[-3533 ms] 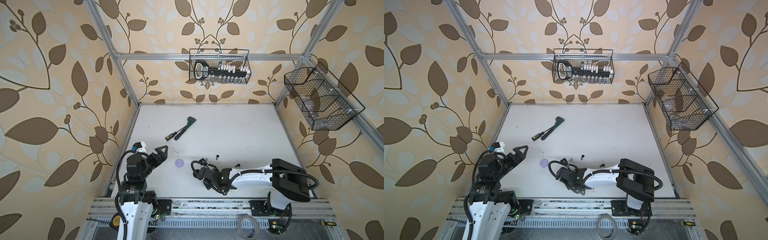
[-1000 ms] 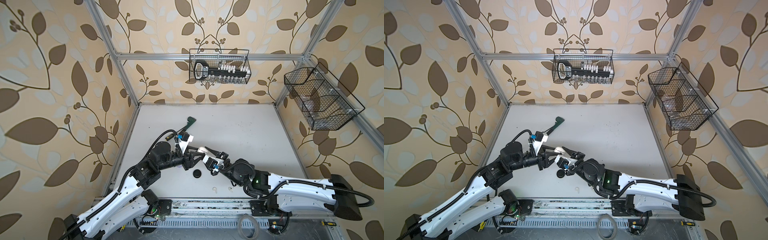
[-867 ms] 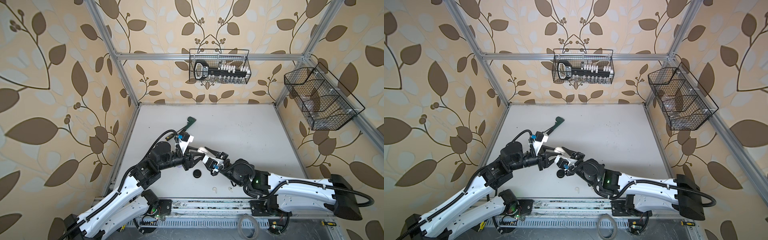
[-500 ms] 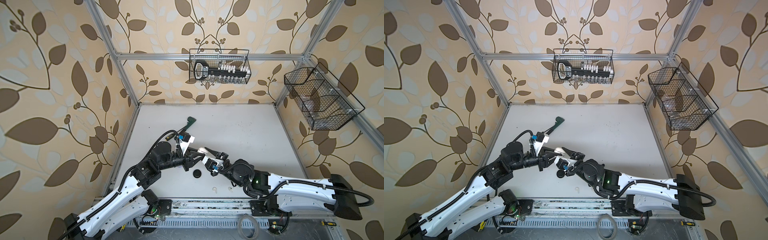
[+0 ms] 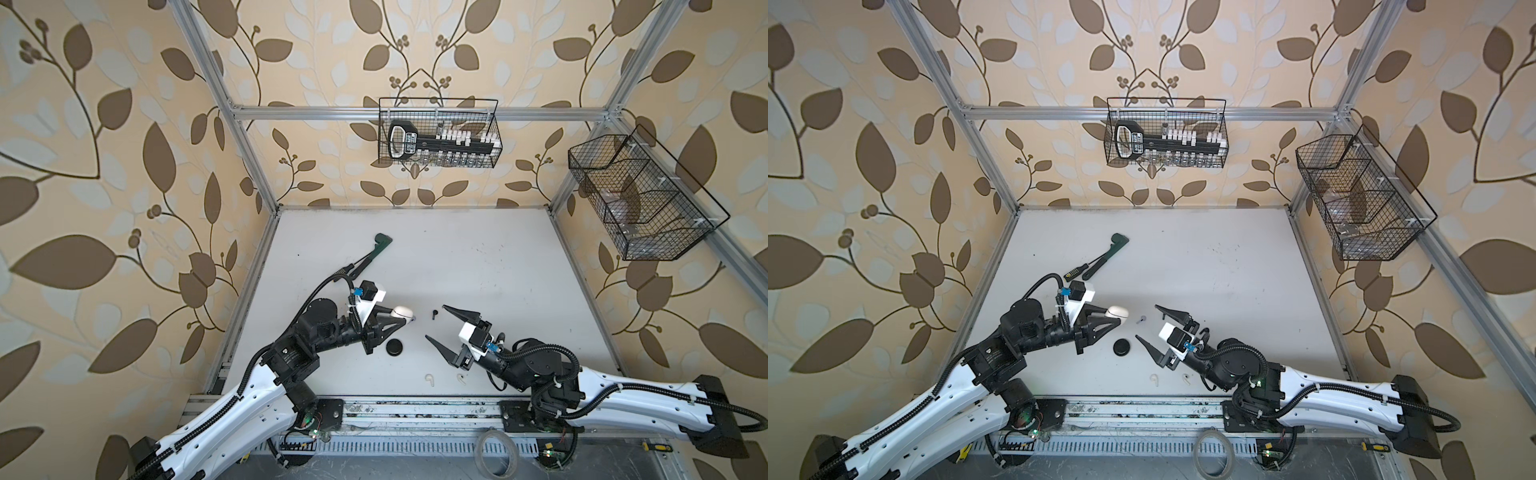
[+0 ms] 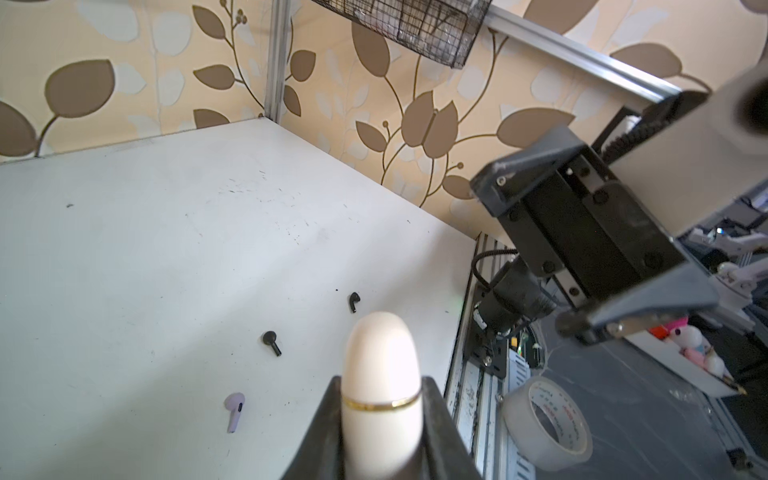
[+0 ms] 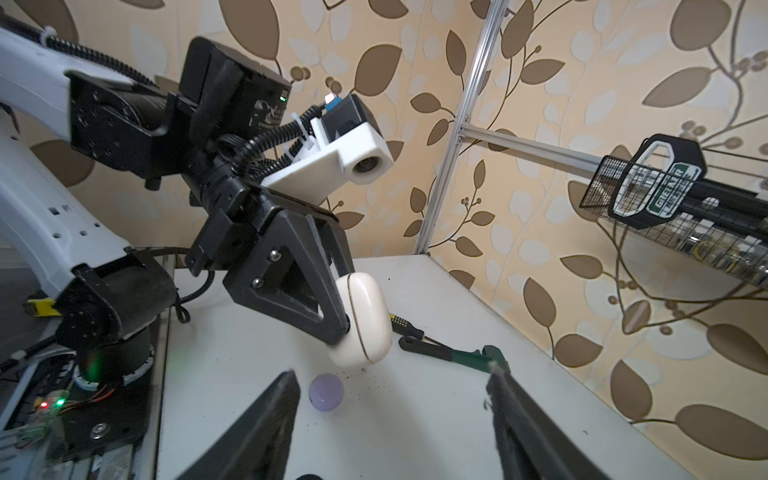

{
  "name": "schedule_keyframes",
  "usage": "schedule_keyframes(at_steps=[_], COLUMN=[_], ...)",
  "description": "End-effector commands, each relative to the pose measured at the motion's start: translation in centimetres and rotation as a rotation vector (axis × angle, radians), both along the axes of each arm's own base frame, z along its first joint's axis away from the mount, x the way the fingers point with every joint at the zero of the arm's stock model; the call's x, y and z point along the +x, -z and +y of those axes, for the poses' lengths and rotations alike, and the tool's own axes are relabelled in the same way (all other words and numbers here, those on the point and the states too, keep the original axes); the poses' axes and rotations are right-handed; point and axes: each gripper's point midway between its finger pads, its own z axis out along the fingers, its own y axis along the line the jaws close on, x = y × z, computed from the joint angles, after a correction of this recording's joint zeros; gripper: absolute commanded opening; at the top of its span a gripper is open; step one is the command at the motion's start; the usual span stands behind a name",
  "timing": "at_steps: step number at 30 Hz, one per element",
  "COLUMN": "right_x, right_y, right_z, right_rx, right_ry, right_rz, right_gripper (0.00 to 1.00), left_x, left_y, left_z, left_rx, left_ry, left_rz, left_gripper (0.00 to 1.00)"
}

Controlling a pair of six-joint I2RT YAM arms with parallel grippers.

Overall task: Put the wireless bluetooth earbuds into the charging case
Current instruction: 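Close the left gripper on the cream case and open the right gripper, then push the case lid open with the right gripper while the left holds it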

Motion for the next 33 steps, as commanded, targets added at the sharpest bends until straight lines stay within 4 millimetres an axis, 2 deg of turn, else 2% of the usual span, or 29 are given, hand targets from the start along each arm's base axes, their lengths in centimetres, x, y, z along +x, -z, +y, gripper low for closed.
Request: schedule_keyframes(at_steps=[1,4,9,13,19,30,33], right_x=[-1.1,-1.4,-1.5,-1.1,-0.2,2.3,2.9], right_y=[-0.7,-0.9,-1.2,-1.5,-1.0,-1.6,-1.1], right_z=[1.0,2.3,3.8,4.4,5.0,3.3,2.9], right_rx=[0.087,0.073,0.068,0.075,0.058,0.1,0.101], right_ry=[-0.092,-0.129,-0.161,-0.15,-0.106,0.006,0.026], right_rz=[0.097,0.128,0.148,0.162,0.177,0.222,0.243], right_gripper=[0.7,0.66,0.62,0.6,0.58,0.51,0.5], left_x=[-2.7,-4.0,-4.3,-4.6,-5.0,-6.0,-6.2], left_y=[-3.0,-3.5,-3.6,-3.5,-3.4,-3.8,-3.9], left_z=[-0.4,-0.2,0.0,-0.3,-0.5,-0.2,-0.1], left_rx=[-0.097,-0.136,-0.147,-0.142,-0.14,-0.154,-0.157], left_ry=[0.153,0.202,0.205,0.241,0.271,0.306,0.312], left_rz=[-0.225,-0.265,-0.276,-0.268,-0.264,-0.283,-0.288], left_gripper=[0.0,0.0,0.0,0.0,0.0,0.0,0.0])
